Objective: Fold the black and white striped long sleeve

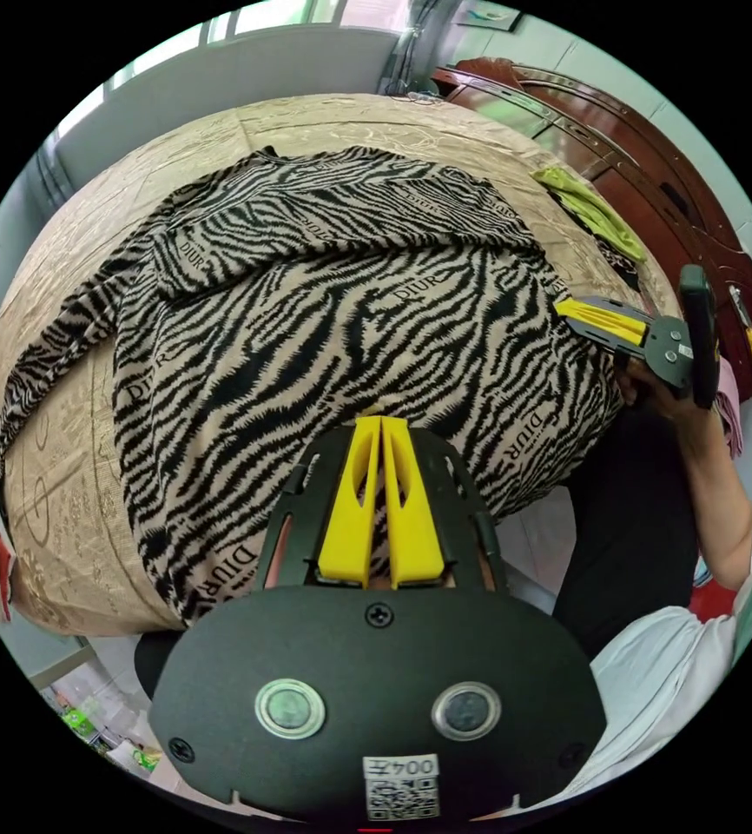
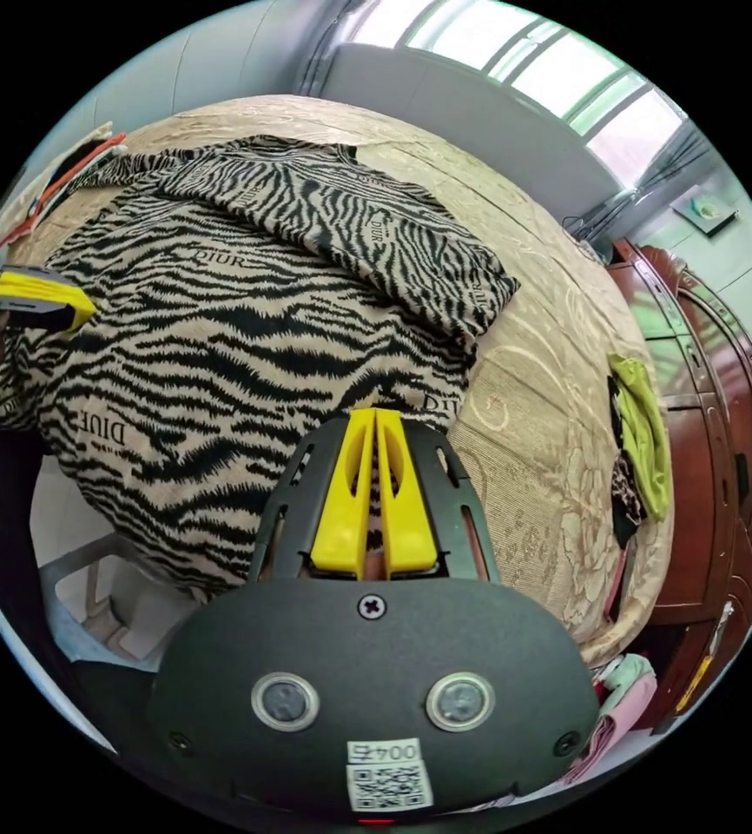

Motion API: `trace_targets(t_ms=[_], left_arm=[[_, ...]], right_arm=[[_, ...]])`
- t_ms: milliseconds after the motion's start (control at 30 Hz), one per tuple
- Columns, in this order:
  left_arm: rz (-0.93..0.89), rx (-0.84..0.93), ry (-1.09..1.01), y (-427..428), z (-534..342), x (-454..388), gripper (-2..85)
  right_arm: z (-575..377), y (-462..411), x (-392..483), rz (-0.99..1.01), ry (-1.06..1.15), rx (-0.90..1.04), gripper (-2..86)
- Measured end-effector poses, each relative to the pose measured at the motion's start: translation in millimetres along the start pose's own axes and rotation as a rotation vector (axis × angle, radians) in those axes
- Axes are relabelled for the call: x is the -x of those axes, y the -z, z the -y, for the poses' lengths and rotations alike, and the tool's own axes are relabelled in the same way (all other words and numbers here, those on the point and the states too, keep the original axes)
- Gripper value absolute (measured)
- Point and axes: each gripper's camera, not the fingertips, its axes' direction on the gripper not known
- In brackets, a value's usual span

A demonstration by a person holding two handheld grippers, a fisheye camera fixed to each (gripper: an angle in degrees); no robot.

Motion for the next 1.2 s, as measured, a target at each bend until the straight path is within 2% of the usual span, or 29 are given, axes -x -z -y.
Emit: trace_targets(t_ms=[100, 233, 300, 400, 467, 567, 667, 867, 1033, 1200], left_arm=[[-0.09, -0.045, 0.018, 16.9, -2.6, 16.0, 0.2], [-0.283, -0.038, 0.093, 54.4, -2.0, 57.3, 0.3], [-0.269, -0.199, 0.181, 96.3, -11.8, 91.5, 0.5], [-0.245, -0.448, 0.48, 157.0, -42.0, 188.8, 1.3], [-0.261, -0.617, 0.801, 183.7, -81.3, 283.9, 2.9], [-0.093, -0.703, 1.122, 203.9, -119.4, 362.5, 5.6], [0.131, -0.669, 1.178, 221.0, -112.9, 399.0, 7.2], [0.404, -0.51, 1.182, 229.2, -64.0, 428.1, 7.8], [0.502, -0.403, 1.203, 224.4, -41.7, 436.2, 9.1], [0.486, -0.394, 1.234, 222.0, -36.5, 438.6, 9.7]], right_arm=[[-4.3, 22.0, 3.1, -0.047, -0.07, 0.018, -0.7], [-16.9, 64.5, 2.3, 0.099, -0.218, -0.135, -0.7], [-21.1, 73.1, 0.9, 0.186, -0.266, -0.159, -0.7], [-28.3, 81.9, 0.2, 0.325, -0.313, -0.202, -0.7], [-30.8, 84.1, 0.9, 0.383, -0.327, -0.21, -0.7], [-32.6, 84.2, 0.1, 0.476, -0.35, -0.216, -0.7], [-32.1, 80.4, -3.1, 0.55, -0.376, -0.205, -0.7], [-27.3, 69.2, -9.6, 0.607, -0.392, -0.18, -0.8], [-21.7, 55.6, -10.0, 0.644, -0.378, -0.167, -0.7], [-20.6, 43.9, -11.4, 0.664, -0.371, -0.16, -0.7]])
